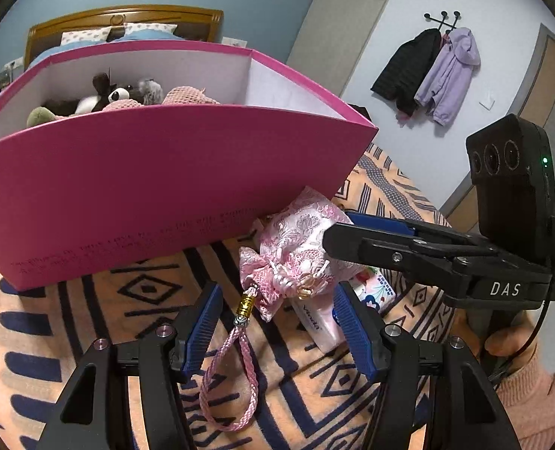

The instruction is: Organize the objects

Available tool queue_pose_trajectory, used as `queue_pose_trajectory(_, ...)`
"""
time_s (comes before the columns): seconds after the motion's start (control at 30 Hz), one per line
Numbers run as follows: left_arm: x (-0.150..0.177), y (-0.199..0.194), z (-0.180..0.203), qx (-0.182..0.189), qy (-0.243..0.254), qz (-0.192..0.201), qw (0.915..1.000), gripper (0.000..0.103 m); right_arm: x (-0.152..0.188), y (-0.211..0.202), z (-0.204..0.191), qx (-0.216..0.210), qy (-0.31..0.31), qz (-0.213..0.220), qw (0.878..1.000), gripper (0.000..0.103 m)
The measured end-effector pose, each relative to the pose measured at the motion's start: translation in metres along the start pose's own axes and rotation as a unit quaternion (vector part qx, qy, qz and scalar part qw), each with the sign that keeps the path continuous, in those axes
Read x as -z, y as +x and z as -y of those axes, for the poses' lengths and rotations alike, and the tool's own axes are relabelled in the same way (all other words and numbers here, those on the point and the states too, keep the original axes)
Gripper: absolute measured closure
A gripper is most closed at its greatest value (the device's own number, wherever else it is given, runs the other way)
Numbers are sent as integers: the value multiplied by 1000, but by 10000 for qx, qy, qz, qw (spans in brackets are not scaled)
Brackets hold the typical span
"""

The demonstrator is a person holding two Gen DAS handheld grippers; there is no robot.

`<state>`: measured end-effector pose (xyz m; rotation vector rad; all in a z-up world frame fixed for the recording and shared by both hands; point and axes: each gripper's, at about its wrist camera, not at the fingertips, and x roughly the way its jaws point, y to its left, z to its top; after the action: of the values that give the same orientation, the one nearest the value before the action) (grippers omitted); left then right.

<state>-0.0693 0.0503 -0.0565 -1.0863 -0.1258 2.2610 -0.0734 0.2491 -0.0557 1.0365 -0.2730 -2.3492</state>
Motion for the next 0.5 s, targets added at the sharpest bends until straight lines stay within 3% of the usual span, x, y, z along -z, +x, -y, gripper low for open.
queue_pose_trajectory(0.2,2,2,-2,55,-83,-68,9999,43,-3,8,1,4,-6,-74,10000,41)
queue_pose_trajectory(0.37,3,2,-4,167,-126,-78,9998,54,-2,10,3,12,8,-99,9999,41)
queue_pose_trajectory(0.5,4,2,-3,205,-117,-80,9997,56,-1,11,2,-18,-18,-125,9999,45)
